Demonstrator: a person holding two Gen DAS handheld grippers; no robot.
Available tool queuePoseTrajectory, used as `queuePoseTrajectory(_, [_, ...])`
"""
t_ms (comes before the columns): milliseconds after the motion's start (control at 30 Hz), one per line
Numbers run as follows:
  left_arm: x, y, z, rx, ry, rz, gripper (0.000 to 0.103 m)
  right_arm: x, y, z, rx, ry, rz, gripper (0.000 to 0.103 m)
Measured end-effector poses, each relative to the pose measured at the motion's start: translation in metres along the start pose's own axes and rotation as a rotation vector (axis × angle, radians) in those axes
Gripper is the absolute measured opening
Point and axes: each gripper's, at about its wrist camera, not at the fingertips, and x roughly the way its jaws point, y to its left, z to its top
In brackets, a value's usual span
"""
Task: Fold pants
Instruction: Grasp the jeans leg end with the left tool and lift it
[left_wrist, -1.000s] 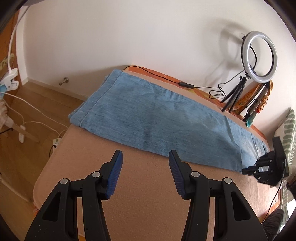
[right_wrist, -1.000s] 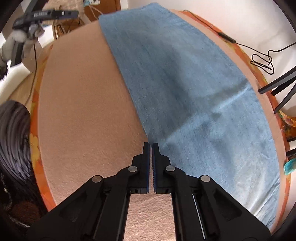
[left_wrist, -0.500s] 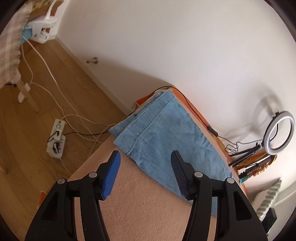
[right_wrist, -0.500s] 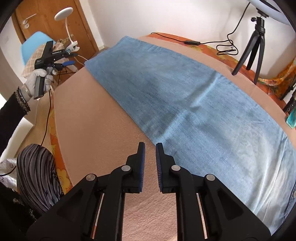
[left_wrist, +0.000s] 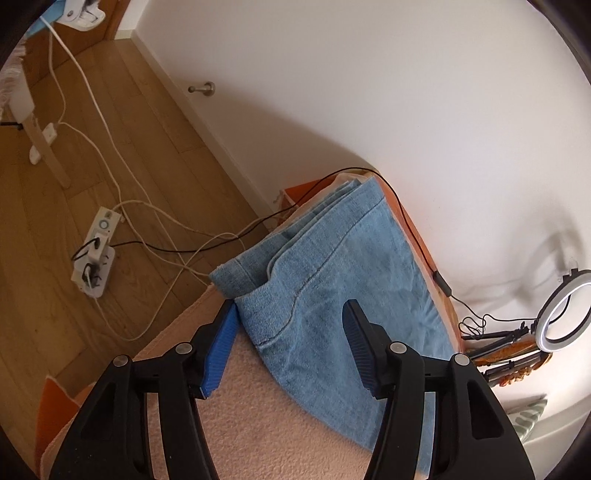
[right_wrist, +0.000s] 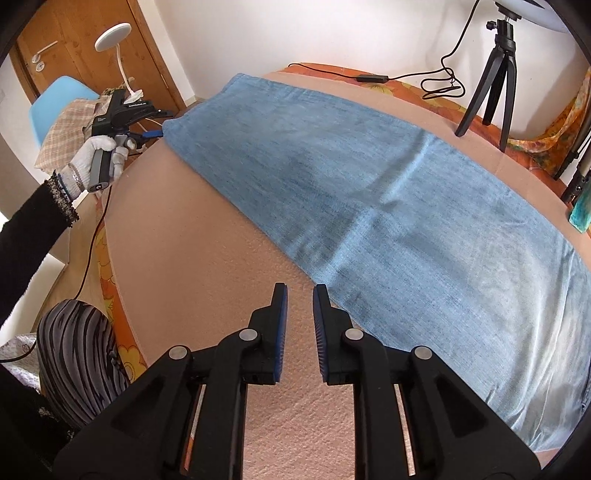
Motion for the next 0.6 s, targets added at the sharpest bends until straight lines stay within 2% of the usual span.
queuePoseTrajectory(100, [0.002, -0.001, 0.001, -0.010, -0.035, 0.007, 0.057, -0.001, 0.002, 0.001, -0.005, -0.005, 0.004, 0.015])
queuePoseTrajectory(267, [0.003, 0.005, -0.006, -0.108, -0.133, -0.048, 0.055, -0.003, 0.001, 0.005, -0.002, -0.009, -0.004, 0.015])
queuePoseTrajectory(333, [0.005, -0.004, -0.008, -0.064, -0.156, -0.027, 0.053, -0.004, 0.000, 0.006, 0.004, -0.012, -0.003, 0.015])
queuePoseTrajectory(400, [0.009, -0.013, -0.010, -0.011, -0.159, -0.015, 0.036, -0.004, -0.001, 0.007, 0.005, -0.013, -0.008, 0.015])
queuePoseTrajectory(433, [0.011, -0.016, -0.011, 0.007, -0.160, -0.016, 0.032, -0.004, -0.001, 0.007, 0.007, -0.012, -0.011, 0.015])
queuePoseTrajectory(567, [0.016, -0.023, -0.013, 0.040, -0.177, 0.035, 0.030, -0.001, -0.005, 0.005, 0.027, -0.003, -0.013, 0.015])
queuePoseTrajectory(600, [0.017, -0.023, -0.012, 0.044, -0.182, 0.048, 0.027, -0.001, -0.005, 0.005, 0.030, -0.001, -0.015, 0.015])
